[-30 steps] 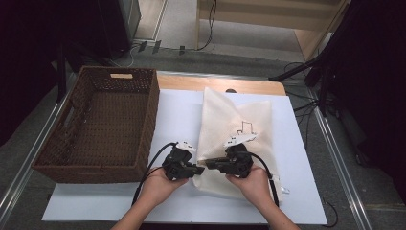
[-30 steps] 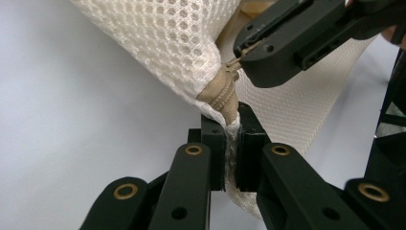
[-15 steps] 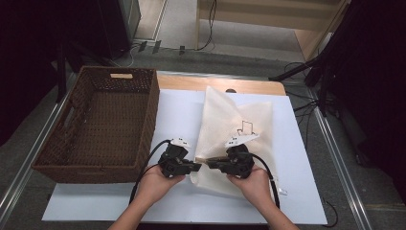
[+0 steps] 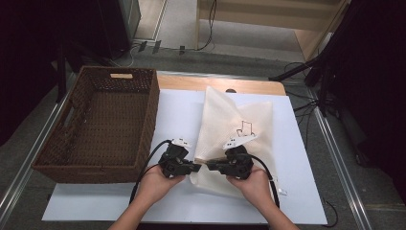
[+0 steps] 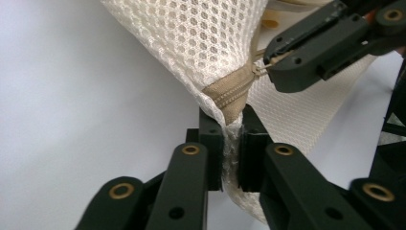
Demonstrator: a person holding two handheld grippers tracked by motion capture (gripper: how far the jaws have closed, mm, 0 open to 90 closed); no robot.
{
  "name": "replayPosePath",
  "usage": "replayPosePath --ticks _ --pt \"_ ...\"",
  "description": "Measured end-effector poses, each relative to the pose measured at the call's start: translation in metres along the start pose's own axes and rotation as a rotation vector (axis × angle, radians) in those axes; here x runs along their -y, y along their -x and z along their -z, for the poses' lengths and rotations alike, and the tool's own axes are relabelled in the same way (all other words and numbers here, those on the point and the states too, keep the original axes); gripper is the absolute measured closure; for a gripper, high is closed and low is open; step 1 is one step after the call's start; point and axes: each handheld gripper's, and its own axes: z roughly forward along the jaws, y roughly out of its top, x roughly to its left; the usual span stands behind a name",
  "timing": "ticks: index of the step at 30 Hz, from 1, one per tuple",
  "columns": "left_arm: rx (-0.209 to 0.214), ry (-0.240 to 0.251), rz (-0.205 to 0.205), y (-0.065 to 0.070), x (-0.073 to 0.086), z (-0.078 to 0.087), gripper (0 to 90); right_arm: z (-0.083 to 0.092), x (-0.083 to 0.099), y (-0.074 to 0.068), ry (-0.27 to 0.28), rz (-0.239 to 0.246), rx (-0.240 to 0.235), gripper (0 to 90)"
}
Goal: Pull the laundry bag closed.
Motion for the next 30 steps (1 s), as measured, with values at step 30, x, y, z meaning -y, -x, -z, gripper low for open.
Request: replayPosePath --ticks 30 --pt "0.043 0.041 0.046 -0.0023 -0.0038 0.0087 83.7 -0.0040 0.0023 0.0024 -0.020 0.001 0.003 88.3"
